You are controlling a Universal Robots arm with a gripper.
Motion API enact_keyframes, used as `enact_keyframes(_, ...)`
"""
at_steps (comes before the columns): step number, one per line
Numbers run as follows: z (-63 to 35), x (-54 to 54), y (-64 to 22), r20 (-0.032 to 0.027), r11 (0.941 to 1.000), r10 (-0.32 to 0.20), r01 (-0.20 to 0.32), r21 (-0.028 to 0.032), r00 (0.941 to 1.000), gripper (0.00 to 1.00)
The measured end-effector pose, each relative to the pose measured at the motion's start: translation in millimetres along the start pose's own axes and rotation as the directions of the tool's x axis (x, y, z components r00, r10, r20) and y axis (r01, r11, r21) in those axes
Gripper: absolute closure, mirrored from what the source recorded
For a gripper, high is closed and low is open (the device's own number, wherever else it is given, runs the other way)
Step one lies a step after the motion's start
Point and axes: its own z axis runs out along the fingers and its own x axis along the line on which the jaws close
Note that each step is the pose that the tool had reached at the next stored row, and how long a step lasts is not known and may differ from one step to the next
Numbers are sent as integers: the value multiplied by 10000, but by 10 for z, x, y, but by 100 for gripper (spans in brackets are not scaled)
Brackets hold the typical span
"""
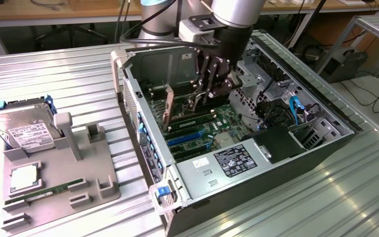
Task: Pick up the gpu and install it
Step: 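Insert the gpu into the slot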
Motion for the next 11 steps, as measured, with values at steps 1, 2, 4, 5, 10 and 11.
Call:
enact_keyframes(1, 8, -1, 6, 15, 10000, 7, -7, 1, 10000, 74)
enact_keyframes(2, 16, -1, 11, 29, 10000, 14, -14, 2, 10000, 74)
enact_keyframes(4, 47, 0, 31, 44, 10000, 24, -25, 3, 10000, 74)
enact_keyframes(5, 66, 3, 43, 46, 10000, 24, -24, 4, 10000, 74)
enact_keyframes(10, 173, 32, 109, 50, 10000, 25, -25, 5, 10000, 74)
enact_keyframes(11, 203, 45, 122, 50, 10000, 24, -24, 5, 10000, 74)
